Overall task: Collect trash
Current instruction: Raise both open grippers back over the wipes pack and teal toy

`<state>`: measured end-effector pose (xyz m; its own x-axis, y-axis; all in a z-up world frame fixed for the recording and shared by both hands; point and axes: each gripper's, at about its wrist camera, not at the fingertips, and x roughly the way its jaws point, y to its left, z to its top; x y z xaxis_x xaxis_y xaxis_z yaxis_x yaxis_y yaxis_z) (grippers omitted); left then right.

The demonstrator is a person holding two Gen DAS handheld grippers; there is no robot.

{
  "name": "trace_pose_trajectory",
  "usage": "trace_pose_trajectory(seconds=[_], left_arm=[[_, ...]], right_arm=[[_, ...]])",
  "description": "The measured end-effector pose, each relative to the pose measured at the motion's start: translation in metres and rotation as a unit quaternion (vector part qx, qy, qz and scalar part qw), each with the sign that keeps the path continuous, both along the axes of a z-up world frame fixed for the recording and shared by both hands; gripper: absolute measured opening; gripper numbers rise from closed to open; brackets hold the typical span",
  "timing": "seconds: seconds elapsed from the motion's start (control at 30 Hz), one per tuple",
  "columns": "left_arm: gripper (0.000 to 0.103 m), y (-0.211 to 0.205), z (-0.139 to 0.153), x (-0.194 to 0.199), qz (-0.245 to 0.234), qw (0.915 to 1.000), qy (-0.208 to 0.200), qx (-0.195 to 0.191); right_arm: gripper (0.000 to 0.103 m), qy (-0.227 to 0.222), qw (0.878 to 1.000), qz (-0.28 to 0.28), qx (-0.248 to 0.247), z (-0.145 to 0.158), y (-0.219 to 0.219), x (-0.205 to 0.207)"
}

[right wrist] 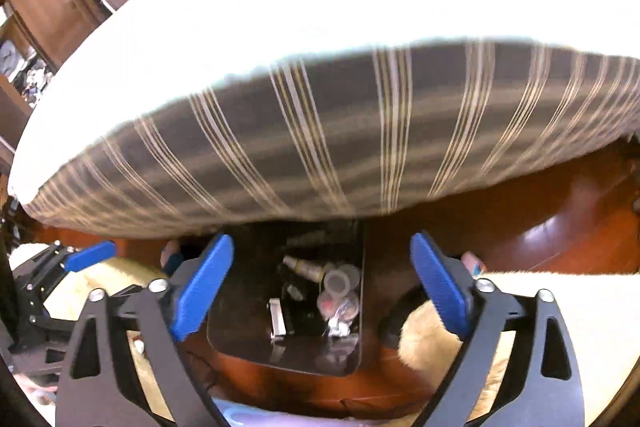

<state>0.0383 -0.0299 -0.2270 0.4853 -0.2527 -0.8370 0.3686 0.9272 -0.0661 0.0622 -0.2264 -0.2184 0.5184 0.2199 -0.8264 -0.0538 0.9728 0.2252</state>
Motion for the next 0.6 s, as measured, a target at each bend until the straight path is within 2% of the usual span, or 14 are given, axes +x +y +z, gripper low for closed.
trace_pose_trajectory(seconds=[0.07,0.17,0.37,0.6], left_arm=[[0.085,0.003,0.018,-0.001,0.003,0.9998,-0.021,0.001],[0.092,0.011,0.046,0.0,0.014,0.9988,-0.046,-0.011],[0.095,0.026,0.087,0.019,0.032,0.9963,-0.078,-0.018],[0.095,0.049,0.112,0.069,0.06,0.9939,-0.091,-0.014]], right_arm=[[0.097,-0.016,1.0,0.001,-0.002,0.016,0.0,0.0],[0.099,-0.043,0.999,0.004,0.0,0.045,-0.002,0.006],[0.099,-0.083,0.996,0.013,-0.006,0.091,-0.002,0.034],[0.099,-0.097,0.995,0.022,0.001,0.115,0.006,0.089]])
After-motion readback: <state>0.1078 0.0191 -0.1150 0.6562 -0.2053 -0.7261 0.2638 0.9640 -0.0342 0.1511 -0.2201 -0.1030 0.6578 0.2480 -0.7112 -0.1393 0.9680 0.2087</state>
